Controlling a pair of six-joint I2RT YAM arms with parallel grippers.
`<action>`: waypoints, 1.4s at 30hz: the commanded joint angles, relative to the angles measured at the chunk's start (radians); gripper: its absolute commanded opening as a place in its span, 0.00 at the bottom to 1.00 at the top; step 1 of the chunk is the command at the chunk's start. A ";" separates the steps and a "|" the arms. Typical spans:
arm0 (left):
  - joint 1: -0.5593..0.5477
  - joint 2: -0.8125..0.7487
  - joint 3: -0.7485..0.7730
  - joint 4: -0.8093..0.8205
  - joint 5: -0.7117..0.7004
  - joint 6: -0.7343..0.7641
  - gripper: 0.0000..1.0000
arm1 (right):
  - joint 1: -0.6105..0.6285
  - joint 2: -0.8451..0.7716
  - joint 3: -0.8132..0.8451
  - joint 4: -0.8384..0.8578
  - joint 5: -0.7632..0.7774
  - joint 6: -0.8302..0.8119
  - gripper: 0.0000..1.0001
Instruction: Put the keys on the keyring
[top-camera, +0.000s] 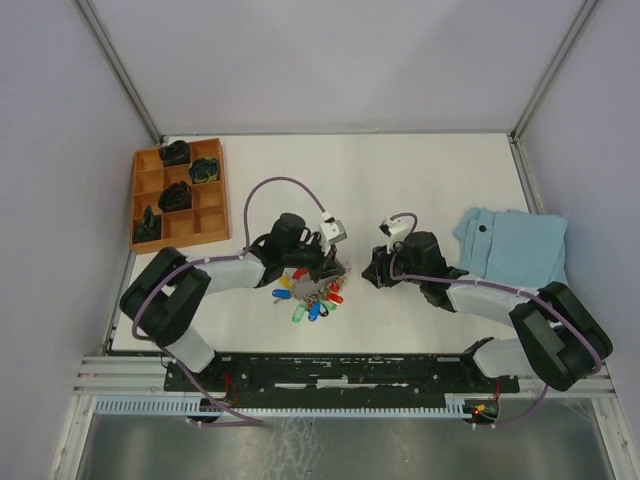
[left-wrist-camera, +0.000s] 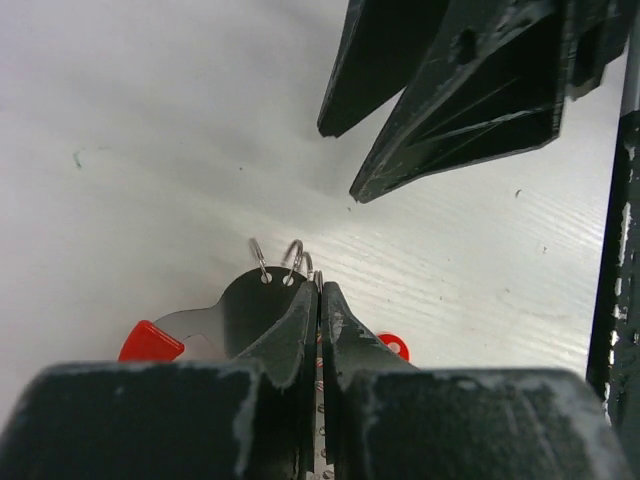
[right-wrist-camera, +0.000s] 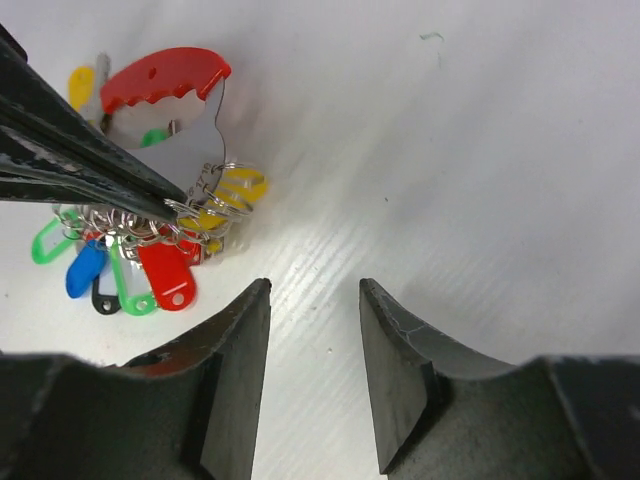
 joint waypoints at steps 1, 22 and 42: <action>0.022 -0.153 -0.077 0.193 -0.037 -0.001 0.03 | -0.007 -0.025 0.051 0.139 -0.088 -0.015 0.48; 0.055 -0.360 -0.250 0.386 -0.106 -0.039 0.03 | 0.044 0.109 0.072 0.502 -0.344 -0.182 0.41; 0.061 -0.361 -0.261 0.414 -0.066 -0.066 0.03 | 0.048 0.194 0.149 0.522 -0.448 -0.239 0.37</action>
